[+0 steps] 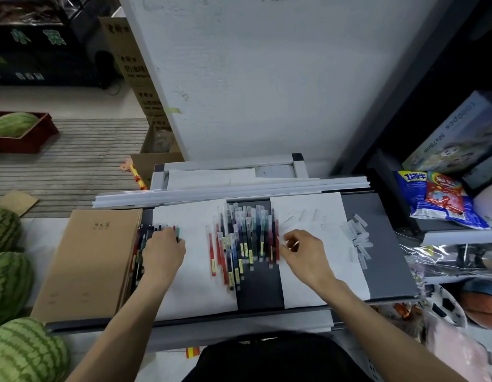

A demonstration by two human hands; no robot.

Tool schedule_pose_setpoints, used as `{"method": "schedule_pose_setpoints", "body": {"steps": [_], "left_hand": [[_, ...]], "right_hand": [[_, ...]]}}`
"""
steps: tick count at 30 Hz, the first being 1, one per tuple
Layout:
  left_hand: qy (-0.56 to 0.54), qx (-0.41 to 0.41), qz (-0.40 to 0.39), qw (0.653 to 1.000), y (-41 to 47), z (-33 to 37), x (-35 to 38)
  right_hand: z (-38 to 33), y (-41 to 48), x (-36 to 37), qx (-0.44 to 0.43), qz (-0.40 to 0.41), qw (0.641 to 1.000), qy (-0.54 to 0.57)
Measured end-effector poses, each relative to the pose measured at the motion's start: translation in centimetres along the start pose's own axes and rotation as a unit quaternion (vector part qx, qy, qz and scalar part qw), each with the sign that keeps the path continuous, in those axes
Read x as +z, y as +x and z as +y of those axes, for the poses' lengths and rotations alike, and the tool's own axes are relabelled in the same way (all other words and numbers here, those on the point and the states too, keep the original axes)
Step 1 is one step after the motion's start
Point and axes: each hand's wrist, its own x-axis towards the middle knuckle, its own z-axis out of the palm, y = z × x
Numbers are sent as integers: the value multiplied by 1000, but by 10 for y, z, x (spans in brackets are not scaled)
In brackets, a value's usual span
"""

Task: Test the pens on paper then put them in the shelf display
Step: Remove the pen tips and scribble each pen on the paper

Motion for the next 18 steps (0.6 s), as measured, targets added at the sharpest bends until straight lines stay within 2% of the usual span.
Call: {"method": "schedule_pose_setpoints", "body": {"steps": [4, 8, 10, 12, 14, 18], "left_hand": [[8, 5, -36, 999, 0, 8, 2], [13, 18, -16, 1000, -5, 9, 0], [-17, 21, -2, 1000, -10, 10, -3], [-94, 40, -14, 995, -19, 13, -11], [-187, 93, -53, 977, -34, 19, -23], [-317, 211, -142, 913, -72, 33, -51]], "right_hand": [[-23, -15, 2, -14, -11, 997, 72], [-40, -26, -5, 11, -30, 987, 156], [-46, -30, -9, 15, -52, 979, 195], [-53, -34, -15, 9, -74, 966, 249], [-60, -37, -22, -9, -80, 959, 272], [-72, -39, -40, -42, -79, 958, 274]]}}
